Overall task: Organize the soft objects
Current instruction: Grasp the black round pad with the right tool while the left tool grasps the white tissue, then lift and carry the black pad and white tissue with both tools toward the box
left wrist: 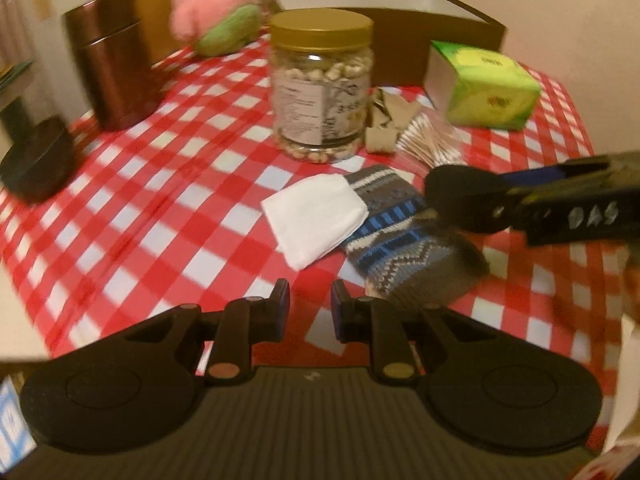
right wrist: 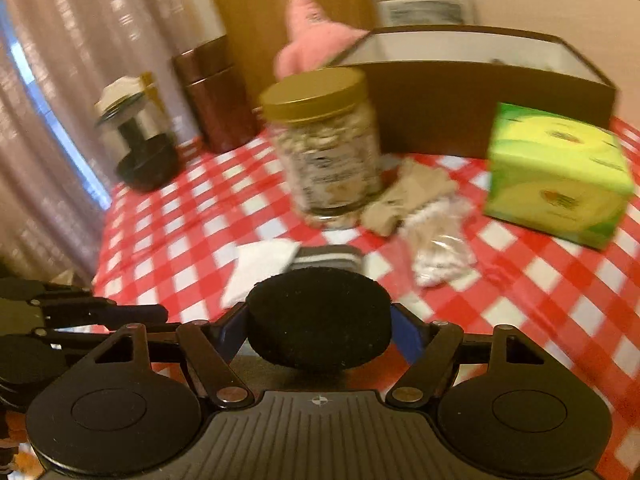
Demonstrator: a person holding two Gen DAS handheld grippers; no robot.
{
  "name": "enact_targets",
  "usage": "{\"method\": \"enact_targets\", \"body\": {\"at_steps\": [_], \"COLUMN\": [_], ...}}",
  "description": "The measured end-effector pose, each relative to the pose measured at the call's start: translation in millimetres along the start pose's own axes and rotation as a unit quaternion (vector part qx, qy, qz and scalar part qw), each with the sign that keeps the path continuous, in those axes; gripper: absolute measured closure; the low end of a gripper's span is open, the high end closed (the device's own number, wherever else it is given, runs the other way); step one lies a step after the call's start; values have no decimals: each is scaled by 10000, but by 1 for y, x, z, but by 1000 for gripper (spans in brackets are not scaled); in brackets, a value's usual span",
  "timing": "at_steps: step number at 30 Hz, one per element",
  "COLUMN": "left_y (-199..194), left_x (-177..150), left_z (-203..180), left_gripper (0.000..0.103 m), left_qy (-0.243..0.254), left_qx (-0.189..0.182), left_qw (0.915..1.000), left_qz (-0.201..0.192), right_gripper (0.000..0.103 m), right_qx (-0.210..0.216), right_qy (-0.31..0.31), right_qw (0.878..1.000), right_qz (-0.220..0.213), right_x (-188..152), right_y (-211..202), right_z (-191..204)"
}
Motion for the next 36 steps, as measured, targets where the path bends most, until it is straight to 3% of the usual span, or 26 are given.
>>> {"method": "enact_targets", "body": {"at_steps": [8, 15, 24, 30, 36], "left_y": [32, 47, 55, 52, 39], "left_x": [2, 9, 15, 20, 23], "left_z": [0, 9, 11, 10, 13], "left_gripper": [80, 77, 77, 99, 101], "left_qy": [994, 1361, 1635, 1701, 1662], "left_qx": [-530, -694, -824, -866, -701], "left_qw": [9935, 9881, 9830, 9816, 9835], "left_qz": [184, 164, 135, 21, -92], "right_gripper": [29, 29, 29, 29, 29], "right_qx": [-886, -1385, -1692, -1749, -1667], "right_qy": [981, 1488, 1784, 1823, 1843], "right_qw": [9912, 9791, 9693, 9675, 9685], "right_qz": [4, -36, -64, -66, -123], "right_x": [-15, -27, -35, -38, -43], "right_y": [-18, -32, -43, -48, -53], "right_z": [-30, -37, -47, -56, -64]}}
Point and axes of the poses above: each gripper's, at about its wrist camera, not at the fingertips, and y roughly the way its jaws point, z to its left, x to its top, the point moved 10 cm from there along y, roughly the way its jaws point, and after that the axes turned 12 degrees about -x, right-handed, at the moved point
